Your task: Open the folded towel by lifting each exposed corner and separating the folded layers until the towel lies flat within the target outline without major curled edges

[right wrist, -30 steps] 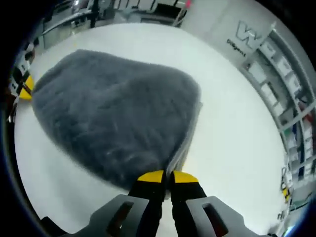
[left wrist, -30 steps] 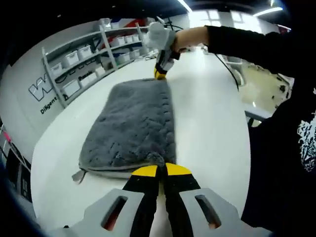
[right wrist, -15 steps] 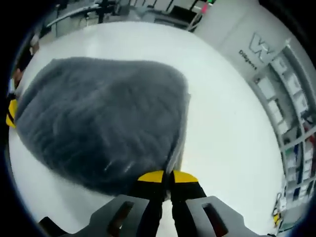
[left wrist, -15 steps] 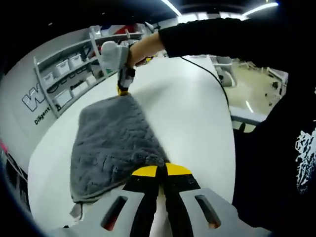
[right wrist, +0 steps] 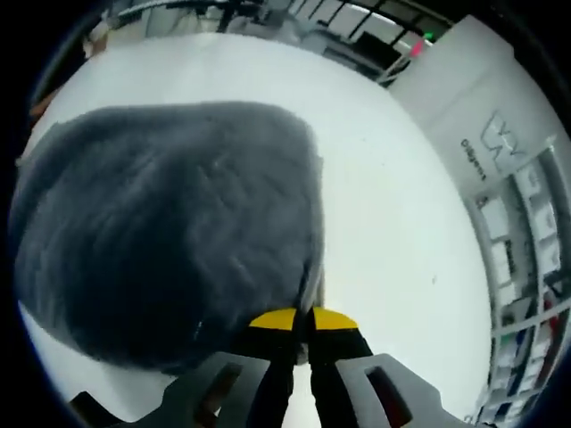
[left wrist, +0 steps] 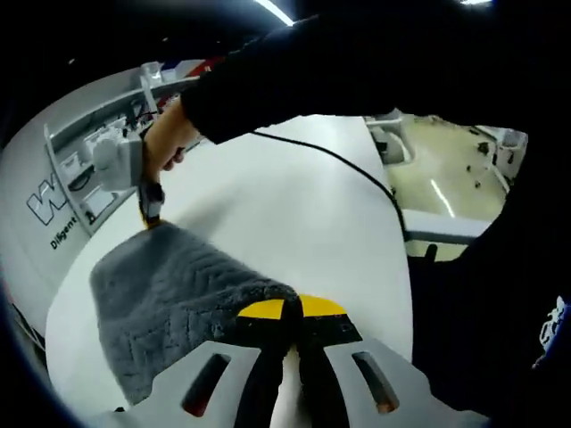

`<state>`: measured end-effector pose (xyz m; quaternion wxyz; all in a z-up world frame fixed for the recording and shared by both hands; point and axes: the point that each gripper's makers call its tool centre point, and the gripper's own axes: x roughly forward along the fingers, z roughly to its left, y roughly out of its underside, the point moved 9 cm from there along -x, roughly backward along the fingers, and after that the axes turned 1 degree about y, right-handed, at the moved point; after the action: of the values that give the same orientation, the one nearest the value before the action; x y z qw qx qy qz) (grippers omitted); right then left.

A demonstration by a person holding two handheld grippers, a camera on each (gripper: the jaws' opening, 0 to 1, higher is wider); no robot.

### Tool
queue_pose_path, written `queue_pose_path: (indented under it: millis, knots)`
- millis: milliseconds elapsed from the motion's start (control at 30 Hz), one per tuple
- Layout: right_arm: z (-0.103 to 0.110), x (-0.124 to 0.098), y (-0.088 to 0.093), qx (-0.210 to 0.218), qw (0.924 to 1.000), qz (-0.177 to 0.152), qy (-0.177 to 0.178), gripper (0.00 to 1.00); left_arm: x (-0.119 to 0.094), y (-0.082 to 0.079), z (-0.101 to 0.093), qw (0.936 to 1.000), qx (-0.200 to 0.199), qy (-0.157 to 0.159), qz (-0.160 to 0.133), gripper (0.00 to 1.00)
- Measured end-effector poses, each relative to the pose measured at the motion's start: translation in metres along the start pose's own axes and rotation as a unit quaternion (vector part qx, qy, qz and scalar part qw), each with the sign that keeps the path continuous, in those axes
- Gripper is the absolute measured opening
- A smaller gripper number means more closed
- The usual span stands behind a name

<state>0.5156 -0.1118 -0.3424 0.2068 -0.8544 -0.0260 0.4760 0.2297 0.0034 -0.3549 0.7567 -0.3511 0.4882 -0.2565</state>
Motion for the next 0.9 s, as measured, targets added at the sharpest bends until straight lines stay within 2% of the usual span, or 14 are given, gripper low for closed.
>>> queue_pose_path:
  millis: [300,433,667,700,767,900]
  knots:
    - [-0.009,0.023,-0.038,-0.034,0.9994,0.003,-0.003,0.0,0.011,-0.002,0.01,0.9998,-0.014,-0.007,-0.009,0.02]
    - [-0.019,0.033,-0.049,-0.024,0.9997,-0.004,0.0,0.0,0.011,-0.001,0.014,0.9997,-0.017,-0.016,-0.009,0.02]
    - [-0.036,0.042,-0.045,-0.013,0.9999,-0.009,0.0,0.0,0.015,-0.002,0.011,0.9995,-0.021,-0.023,-0.01,0.02]
    - [-0.024,0.036,-0.045,-0.01,0.9999,-0.012,0.003,0.0,0.015,-0.002,0.01,0.9995,-0.019,-0.026,-0.009,0.02]
    - [-0.017,0.033,-0.046,-0.006,0.9999,-0.013,0.004,0.0,0.017,-0.002,0.009,0.9994,-0.019,-0.027,-0.011,0.02]
    - [-0.013,0.032,-0.046,0.005,0.9999,-0.014,0.005,0.0,0.019,-0.003,0.008,0.9995,-0.012,-0.027,-0.007,0.02]
